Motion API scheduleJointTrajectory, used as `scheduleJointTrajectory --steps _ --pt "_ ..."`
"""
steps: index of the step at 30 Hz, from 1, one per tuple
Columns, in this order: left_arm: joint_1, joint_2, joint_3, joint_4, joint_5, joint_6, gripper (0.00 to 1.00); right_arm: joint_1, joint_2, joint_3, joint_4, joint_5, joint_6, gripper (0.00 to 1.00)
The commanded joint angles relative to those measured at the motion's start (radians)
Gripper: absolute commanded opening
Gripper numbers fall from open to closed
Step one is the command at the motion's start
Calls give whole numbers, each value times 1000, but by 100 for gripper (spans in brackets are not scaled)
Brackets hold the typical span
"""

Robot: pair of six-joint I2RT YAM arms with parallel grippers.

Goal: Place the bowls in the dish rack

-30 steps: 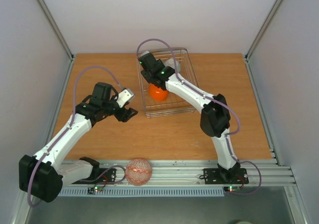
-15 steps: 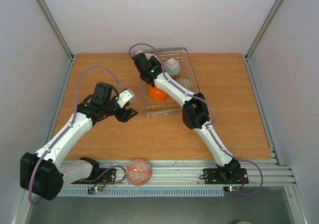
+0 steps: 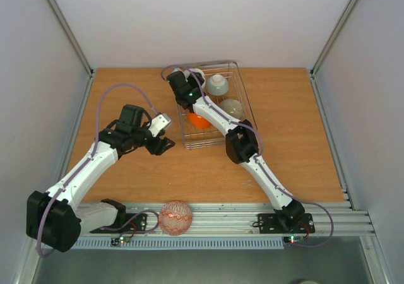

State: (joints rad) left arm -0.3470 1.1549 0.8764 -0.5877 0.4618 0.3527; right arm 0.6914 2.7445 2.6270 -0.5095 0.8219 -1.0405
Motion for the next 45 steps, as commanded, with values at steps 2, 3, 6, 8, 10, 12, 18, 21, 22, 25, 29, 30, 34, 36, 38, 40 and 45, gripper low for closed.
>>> scheduleJointTrajectory --steps 2,3,6,8,10,12,18,21,22,25,29,30,34,36,38,40,45 --pt "3 6 -1 4 17 20 66 -9 17 44 67 78 -87 2" --pt "3 6 -1 3 18 20 66 -9 17 44 60 74 -83 3" --pt "3 5 1 2 17 22 66 -9 18 44 51 66 -80 14" --pt "3 4 1 0 18 22 66 -10 22 44 45 61 -80 24" --pt "3 3 1 -1 18 21 65 -9 27 44 36 59 -78 32" --pt "3 3 1 -3 22 20 64 -10 30 44 25 57 -71 37" --pt "3 6 0 -4 24 22 62 -10 35 41 5 46 -49 82" --pt "3 6 -1 -6 21 22 61 -9 35 39 -2 40 -33 88" --pt "3 6 -1 -6 21 23 61 -9 34 39 -9 36 -24 90" --pt "3 6 -2 -6 24 24 61 -10 29 39 -27 22 0 92" --pt "3 8 -2 -5 24 26 61 -8 17 38 -68 -19 38 96" --pt "3 9 -2 -5 25 27 61 -7 10 36 -80 -33 50 96" --pt "3 13 -4 -6 27 30 61 -4 -30 27 -139 -118 127 98" --pt "2 16 -4 -6 28 31 61 -4 -63 17 -164 -161 168 98" --pt "3 21 -1 -10 31 32 61 -3 -87 -2 -167 -184 192 99" --pt "3 24 3 -20 39 32 61 -3 -106 -11 -170 -198 201 98" --pt "3 38 20 -55 73 39 60 -3 -174 -74 -170 -277 245 99"
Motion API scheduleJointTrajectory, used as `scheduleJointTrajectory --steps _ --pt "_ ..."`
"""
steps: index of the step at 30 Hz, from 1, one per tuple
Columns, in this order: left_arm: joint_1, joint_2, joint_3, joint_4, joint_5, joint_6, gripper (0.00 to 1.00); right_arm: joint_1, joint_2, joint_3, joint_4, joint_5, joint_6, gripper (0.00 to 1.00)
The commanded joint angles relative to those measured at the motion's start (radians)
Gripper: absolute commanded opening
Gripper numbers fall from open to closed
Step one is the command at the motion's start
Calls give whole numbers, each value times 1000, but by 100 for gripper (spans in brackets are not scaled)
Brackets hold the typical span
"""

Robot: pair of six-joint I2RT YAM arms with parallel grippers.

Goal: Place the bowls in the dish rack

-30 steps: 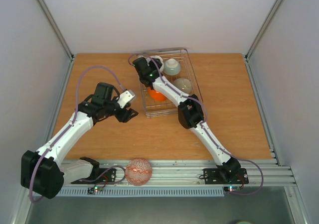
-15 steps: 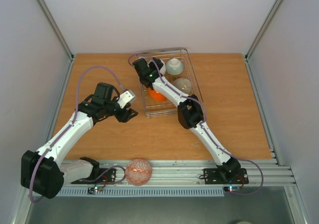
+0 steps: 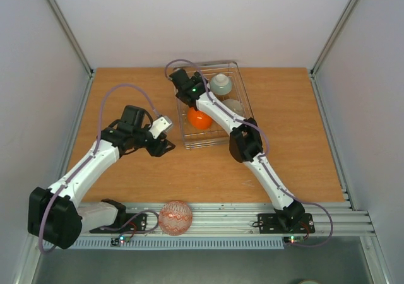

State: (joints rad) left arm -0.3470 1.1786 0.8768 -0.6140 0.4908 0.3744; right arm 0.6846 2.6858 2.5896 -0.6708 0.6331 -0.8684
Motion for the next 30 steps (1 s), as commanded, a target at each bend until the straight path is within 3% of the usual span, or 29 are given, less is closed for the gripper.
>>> scheduleJointTrajectory --steps 1,11,19,25,30 --pt "2 19 21 -35 52 19 60 4 -133 -54 -7 -117 86 99" --pt "-46 105 61 -139 68 55 52 -12 -300 -181 8 -234 206 99" --pt "-232 234 123 -311 -7 154 47 -28 -602 -592 131 -223 318 99" --pt "-259 286 173 -497 72 247 46 -50 -843 -891 184 -220 400 98" --pt "-275 285 134 -509 50 262 52 -53 -983 -1080 215 -171 432 98"
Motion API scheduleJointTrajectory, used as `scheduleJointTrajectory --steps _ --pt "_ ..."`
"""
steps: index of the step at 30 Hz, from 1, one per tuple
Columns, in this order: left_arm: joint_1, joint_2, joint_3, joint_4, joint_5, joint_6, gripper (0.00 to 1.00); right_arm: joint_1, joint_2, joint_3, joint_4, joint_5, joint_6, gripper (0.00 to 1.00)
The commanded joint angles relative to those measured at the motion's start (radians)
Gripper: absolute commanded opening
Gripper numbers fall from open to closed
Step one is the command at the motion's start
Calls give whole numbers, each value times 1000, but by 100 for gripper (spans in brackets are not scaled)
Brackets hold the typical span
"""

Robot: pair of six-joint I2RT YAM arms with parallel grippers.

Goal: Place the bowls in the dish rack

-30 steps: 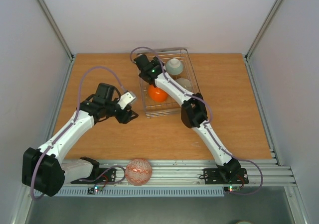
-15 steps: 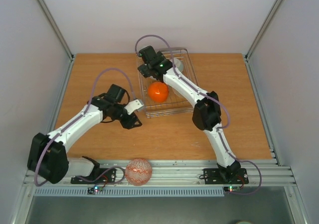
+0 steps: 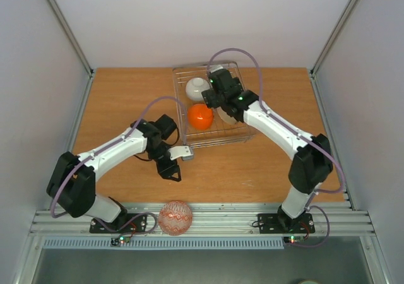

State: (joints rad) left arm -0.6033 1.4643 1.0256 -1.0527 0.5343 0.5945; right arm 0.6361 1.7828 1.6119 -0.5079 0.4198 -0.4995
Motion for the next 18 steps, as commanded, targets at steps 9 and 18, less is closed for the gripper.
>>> scheduleJointTrajectory --steps 9,18 --pt "-222 -125 -148 70 -148 -61 52 -10 -145 -241 61 105 104 98" --pt "-291 -76 -153 83 -153 -63 51 -11 -153 -297 55 141 122 99"
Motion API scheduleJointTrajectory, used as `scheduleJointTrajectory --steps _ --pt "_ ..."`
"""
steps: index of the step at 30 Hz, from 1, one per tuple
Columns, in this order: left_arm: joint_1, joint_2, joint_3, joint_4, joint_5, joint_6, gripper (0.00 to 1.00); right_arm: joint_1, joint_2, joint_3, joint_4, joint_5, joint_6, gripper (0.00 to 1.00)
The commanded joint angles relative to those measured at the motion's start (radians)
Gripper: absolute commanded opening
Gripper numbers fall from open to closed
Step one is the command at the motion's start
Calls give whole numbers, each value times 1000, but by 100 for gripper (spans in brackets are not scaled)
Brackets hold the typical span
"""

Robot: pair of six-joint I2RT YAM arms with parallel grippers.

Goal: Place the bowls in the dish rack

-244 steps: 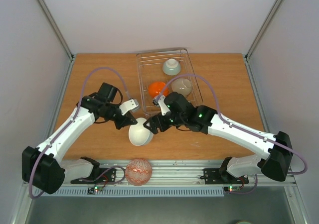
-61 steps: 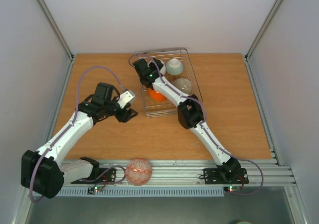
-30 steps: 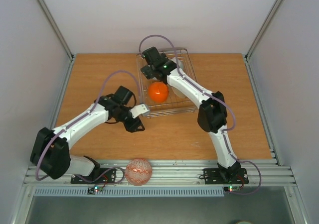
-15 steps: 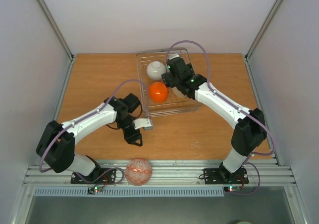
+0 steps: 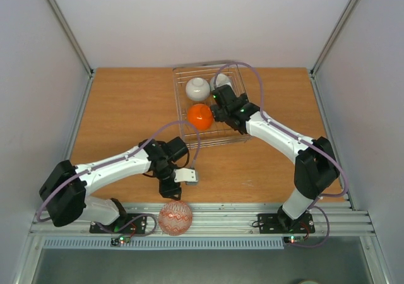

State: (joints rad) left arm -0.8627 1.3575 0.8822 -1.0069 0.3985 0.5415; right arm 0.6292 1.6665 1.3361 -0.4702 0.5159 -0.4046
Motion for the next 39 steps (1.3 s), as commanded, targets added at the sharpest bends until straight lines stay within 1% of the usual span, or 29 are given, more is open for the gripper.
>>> scheduleJointTrajectory --steps 1,6,9,10,12,13,15,20,22,23,24,26,27,28,34,39 --pt "-40 47 -8 37 -21 -11 51 -3 -38 -26 18 48 27 98" --pt "-77 110 12 23 -15 -9 50 -3 -44 -49 23 64 25 99" --pt "-82 122 20 15 -4 -6 47 -4 -41 -61 24 78 24 99" --pt "-82 123 20 14 -3 -5 44 -4 -40 -65 25 81 23 99" --pt "-83 129 20 10 -1 -2 34 -3 -39 -72 28 87 23 99" --pt "-84 133 20 7 0 1 32 -3 -38 -74 28 90 23 98" --pt "-84 140 22 5 2 4 33 -3 -31 -77 30 95 23 98" --pt "-85 159 28 -6 11 9 39 -3 -16 -81 35 108 21 99" --pt "-88 167 33 -14 14 13 38 -3 -12 -83 37 113 20 98" --pt "-89 168 35 -18 16 13 36 -4 -12 -83 38 115 19 98" --pt "-91 171 36 -18 17 15 31 -5 -11 -83 38 117 18 99" --pt "-93 171 38 -19 19 15 18 -3 -13 -84 38 118 17 99" --pt "-94 170 39 -21 20 15 8 -3 -15 -84 36 118 18 98" --pt "-94 170 41 -24 20 15 2 -4 -17 -86 35 117 18 98" --pt "-95 160 55 -39 13 14 0 -4 -48 -91 2 80 43 97" --pt "-91 132 90 -54 6 19 0 -3 -123 -125 -26 -17 101 95"
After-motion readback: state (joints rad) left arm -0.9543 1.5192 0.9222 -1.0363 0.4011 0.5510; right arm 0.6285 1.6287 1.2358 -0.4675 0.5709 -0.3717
